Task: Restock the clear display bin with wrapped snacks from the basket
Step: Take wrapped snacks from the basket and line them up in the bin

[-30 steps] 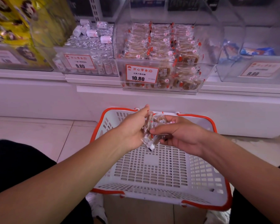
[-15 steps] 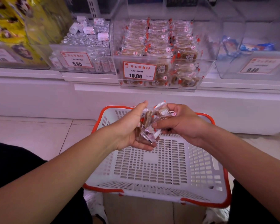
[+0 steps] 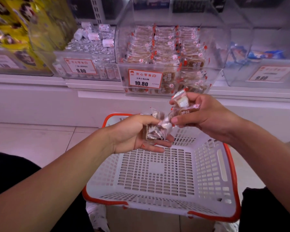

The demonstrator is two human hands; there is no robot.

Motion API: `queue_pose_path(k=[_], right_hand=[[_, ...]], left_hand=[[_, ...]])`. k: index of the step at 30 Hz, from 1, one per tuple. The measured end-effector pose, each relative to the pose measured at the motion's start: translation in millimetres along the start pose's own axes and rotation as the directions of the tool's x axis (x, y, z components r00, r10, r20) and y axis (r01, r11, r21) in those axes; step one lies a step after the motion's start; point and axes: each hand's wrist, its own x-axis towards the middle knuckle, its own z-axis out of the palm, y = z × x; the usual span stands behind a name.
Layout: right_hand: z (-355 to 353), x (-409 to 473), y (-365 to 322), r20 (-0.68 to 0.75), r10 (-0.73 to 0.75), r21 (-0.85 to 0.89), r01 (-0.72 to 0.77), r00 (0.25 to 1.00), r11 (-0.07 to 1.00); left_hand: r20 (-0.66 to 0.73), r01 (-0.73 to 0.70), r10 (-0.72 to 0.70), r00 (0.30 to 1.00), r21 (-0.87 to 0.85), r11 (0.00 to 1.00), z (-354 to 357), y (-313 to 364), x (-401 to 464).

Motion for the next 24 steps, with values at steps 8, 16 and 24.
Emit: queue_pose_path(k=[8, 16, 24], right_hand=[[6.5, -2.5, 5.5, -0.082, -0.165, -0.198, 0.146, 0.983, 0.969], [6.3, -2.2, 6.3, -0.229, -0.059, -0.131, 0.029, 0.972, 0.991], [24.8, -3.9, 16.8, -0.300, -0.269, -0.331, 0.165, 0.915, 0.929]], left_hand=[[0.053, 0.024, -0.025, 0.998, 0.016, 1.000, 4.5, 5.4, 0.1], [-0.099, -0.131, 0.112, 0.989, -0.216, 0.968, 7.9, 4.1, 9.4], [-0.325, -0.323, 0.271, 0.906, -0.121, 0.939, 20.9, -1.2, 19.5]])
